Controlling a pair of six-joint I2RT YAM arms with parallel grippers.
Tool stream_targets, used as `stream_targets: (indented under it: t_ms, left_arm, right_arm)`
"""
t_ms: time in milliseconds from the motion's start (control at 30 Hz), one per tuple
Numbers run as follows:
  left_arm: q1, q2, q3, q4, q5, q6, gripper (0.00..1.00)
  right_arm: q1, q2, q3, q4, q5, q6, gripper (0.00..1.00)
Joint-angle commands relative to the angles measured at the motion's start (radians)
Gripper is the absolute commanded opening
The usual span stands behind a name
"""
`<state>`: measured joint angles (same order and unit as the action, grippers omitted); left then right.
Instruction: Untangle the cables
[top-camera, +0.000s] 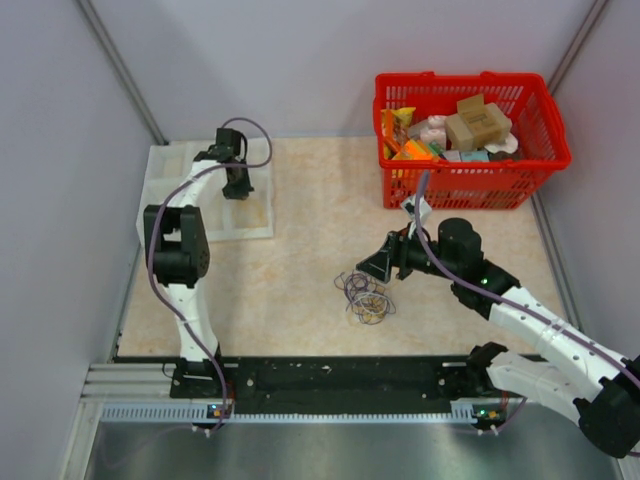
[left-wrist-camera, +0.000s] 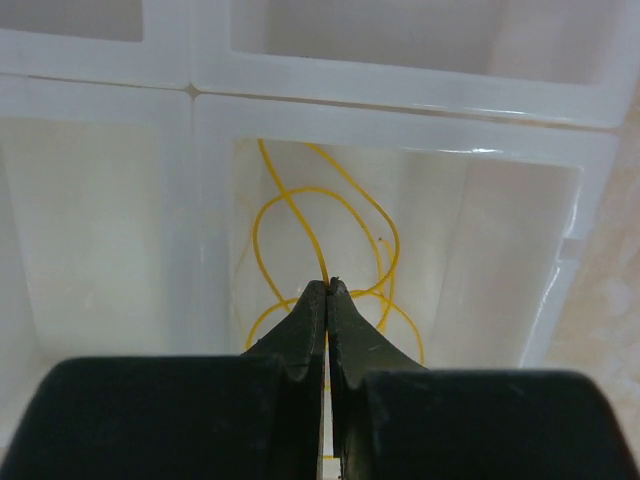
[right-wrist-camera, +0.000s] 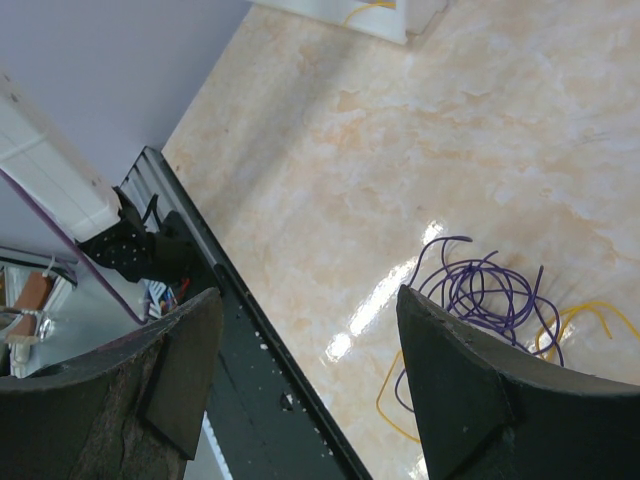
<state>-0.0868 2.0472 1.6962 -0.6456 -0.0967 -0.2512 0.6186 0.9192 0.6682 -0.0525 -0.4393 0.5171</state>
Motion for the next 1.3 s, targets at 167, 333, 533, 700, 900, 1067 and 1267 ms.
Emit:
stream_targets:
  t_ms: [167, 333, 533, 700, 900, 1067, 1267]
  left_arm:
    - [-0.002, 0.062, 0.031, 0.02, 0.075, -0.019, 0.09]
    - [-0.002, 0.108, 0.033, 0.003, 0.078, -0.01, 0.07]
    - [-0.002, 0.102, 0.062, -0.035, 0.08, -0.006, 0.28]
    - [-0.002, -0.014, 0.06, -0.039, 0.068, -0.006, 0.48]
    - [-0.002, -0.159, -0.032, -0.029, 0.071, -0.003, 0.61]
    - [0.001, -0.251, -0.121, -0.032, 0.045, -0.029, 0.62]
    - [0.009, -0.367, -0.301, 0.015, 0.057, -0.204, 0.47]
  right_arm:
    - [-0.002, 0.006, -0.001, 0.013, 0.002, 0.003, 0.7]
    - [0.0, 0.001, 0.007, 0.01, 0.007, 0.001, 0.7]
    - [-0.002, -0.002, 0.01, -0.004, 0.011, -0.005, 0.7]
    - [-0.002, 0.004, 0.013, -0.003, 0.011, -0.008, 0.7]
    - [-0.002, 0.027, 0.004, 0.029, -0.007, 0.003, 0.7]
    - [-0.002, 0.03, -0.009, 0.043, -0.013, 0.011, 0.7]
    - [-0.002, 0.027, -0.01, 0.043, -0.01, 0.006, 0.7]
